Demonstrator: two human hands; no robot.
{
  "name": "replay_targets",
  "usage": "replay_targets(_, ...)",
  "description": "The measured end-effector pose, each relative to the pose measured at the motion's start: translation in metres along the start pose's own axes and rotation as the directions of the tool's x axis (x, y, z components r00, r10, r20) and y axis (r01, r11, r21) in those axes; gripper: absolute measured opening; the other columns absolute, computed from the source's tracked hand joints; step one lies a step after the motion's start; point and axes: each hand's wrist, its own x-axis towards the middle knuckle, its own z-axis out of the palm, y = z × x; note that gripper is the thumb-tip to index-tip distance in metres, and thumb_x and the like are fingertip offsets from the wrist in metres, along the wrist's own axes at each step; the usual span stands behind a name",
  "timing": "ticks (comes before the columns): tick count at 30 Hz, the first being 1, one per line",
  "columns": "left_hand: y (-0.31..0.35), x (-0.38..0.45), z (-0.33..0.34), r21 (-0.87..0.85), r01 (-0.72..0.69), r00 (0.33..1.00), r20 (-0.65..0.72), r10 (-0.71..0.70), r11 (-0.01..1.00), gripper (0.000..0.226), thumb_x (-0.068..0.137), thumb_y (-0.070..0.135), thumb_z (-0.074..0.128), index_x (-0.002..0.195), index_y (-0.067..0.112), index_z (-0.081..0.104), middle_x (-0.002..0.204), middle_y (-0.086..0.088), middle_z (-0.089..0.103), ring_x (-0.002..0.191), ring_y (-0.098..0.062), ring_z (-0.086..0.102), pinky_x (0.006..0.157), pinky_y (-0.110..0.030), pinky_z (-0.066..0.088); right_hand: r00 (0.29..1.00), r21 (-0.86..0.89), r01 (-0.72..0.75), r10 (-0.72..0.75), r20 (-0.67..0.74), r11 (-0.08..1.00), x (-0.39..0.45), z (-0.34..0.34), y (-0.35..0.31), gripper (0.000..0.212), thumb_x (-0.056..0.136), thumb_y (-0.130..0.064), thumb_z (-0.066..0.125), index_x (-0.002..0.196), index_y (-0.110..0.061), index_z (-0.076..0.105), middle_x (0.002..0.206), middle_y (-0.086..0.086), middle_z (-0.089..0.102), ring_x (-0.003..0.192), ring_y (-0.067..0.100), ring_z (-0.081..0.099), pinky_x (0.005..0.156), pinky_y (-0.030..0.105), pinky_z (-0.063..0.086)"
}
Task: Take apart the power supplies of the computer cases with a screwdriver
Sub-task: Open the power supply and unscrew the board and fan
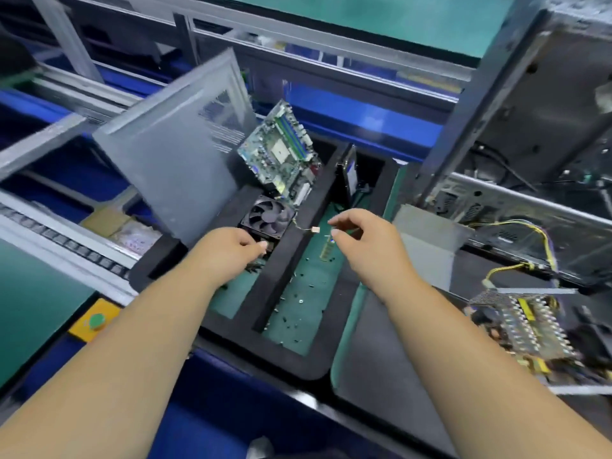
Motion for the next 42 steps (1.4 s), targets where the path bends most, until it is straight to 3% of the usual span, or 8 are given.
replay_targets(6, -0.051, 0.008, -0.006, 0.112, 0.080, 0.996, 0.029, -0.084, 0.990, 0.013, 0.088, 0.037, 0.070, 0.093, 0.025, 0.070, 0.098, 0.000, 0.073, 0.086, -0.017, 0.066, 0.083, -0.031, 0.052, 0.998, -0.038, -0.068, 0.068, 0.012, 0.997, -0.008, 0.038, -0.010, 0.018, 0.093, -0.025, 0.061, 0.087, -0.041, 0.066, 0.086, -0.013, 0.067, 0.057, 0.008, 0.055, 0.058, 0.030, 0.049)
replay_targets(9, -0.060, 0.010, -0.006, 0.037, 0.046, 0.998, 0.046, -0.048, 0.998, 0.040, 0.086, 0.028, 0.075, 0.124, 0.024, 0.066, 0.119, 0.000, 0.065, 0.098, -0.019, 0.065, 0.083, -0.026, 0.046, 0.996, -0.025, -0.086, 0.086, 0.012, 0.996, -0.012, 0.047, -0.014, 0.018, 0.093, -0.023, 0.061, 0.089, -0.039, 0.067, 0.089, -0.013, 0.066, 0.057, 0.005, 0.052, 0.057, 0.026, 0.044)
replay_targets(14, -0.030, 0.003, 0.005, -0.188, -0.146, 0.989, -0.048, 0.139, 0.971, 0.014, 0.091, 0.021, 0.066, 0.095, 0.033, 0.072, 0.081, 0.013, 0.065, 0.067, 0.003, 0.058, 0.059, -0.015, 0.039, 0.991, 0.015, -0.123, 0.123, -0.047, 0.992, -0.021, 0.036, -0.012, 0.019, 0.093, -0.021, 0.060, 0.088, -0.037, 0.068, 0.081, -0.017, 0.062, 0.063, 0.000, 0.053, 0.060, 0.023, 0.040)
replay_targets(19, 0.020, -0.008, 0.024, -0.270, -0.364, 0.931, -0.072, 0.359, 0.891, 0.023, 0.092, 0.016, 0.063, 0.089, 0.038, 0.071, 0.082, 0.017, 0.063, 0.066, 0.005, 0.052, 0.060, -0.009, 0.043, 0.975, 0.044, -0.150, 0.156, -0.159, 0.988, -0.038, -0.002, 0.008, 0.019, 0.092, -0.023, 0.061, 0.085, -0.038, 0.069, 0.069, -0.021, 0.060, 0.055, -0.001, 0.052, 0.046, 0.009, 0.034)
replay_targets(25, 0.089, -0.023, 0.072, -0.321, -0.511, 0.838, 0.019, 0.545, 0.797, 0.035, 0.089, 0.006, 0.064, 0.087, 0.040, 0.067, 0.080, 0.014, 0.063, 0.063, 0.003, 0.051, 0.067, -0.008, 0.042, 0.918, 0.027, -0.201, 0.198, -0.342, 0.979, -0.072, -0.078, 0.049, 0.021, 0.090, -0.019, 0.063, 0.081, -0.038, 0.068, 0.081, -0.019, 0.068, 0.075, 0.003, 0.060, 0.064, 0.018, 0.044)
replay_targets(31, 0.152, -0.046, 0.122, -0.280, -0.560, 0.788, 0.109, 0.605, 0.780, 0.029, 0.087, 0.009, 0.065, 0.089, 0.038, 0.069, 0.088, 0.013, 0.063, 0.071, 0.002, 0.055, 0.072, -0.013, 0.043, 0.828, -0.007, -0.359, 0.315, -0.465, 0.933, -0.106, -0.167, 0.101, 0.015, 0.088, -0.018, 0.063, 0.086, -0.029, 0.072, 0.082, -0.016, 0.068, 0.076, 0.004, 0.061, 0.064, 0.011, 0.042)
replay_targets(37, 0.199, -0.060, 0.163, -0.181, -0.577, 0.783, 0.155, 0.603, 0.796, 0.021, 0.090, 0.012, 0.063, 0.095, 0.032, 0.068, 0.087, 0.015, 0.060, 0.076, 0.001, 0.055, 0.064, -0.001, 0.037, 0.788, -0.007, -0.453, 0.396, -0.472, 0.892, -0.115, -0.226, 0.149, 0.020, 0.092, -0.020, 0.058, 0.086, -0.035, 0.069, 0.084, -0.014, 0.066, 0.072, 0.006, 0.058, 0.062, 0.028, 0.044)
replay_targets(42, 0.226, -0.054, 0.195, -0.047, -0.551, 0.820, 0.152, 0.552, 0.833, 0.012, 0.093, 0.026, 0.062, 0.102, 0.032, 0.066, 0.087, 0.017, 0.061, 0.083, -0.005, 0.059, 0.078, -0.028, 0.049, 0.802, 0.008, -0.491, 0.455, -0.388, 0.871, -0.101, -0.249, 0.183, 0.014, 0.093, -0.024, 0.059, 0.093, -0.030, 0.071, 0.088, -0.009, 0.068, 0.079, 0.013, 0.061, 0.068, 0.031, 0.045)
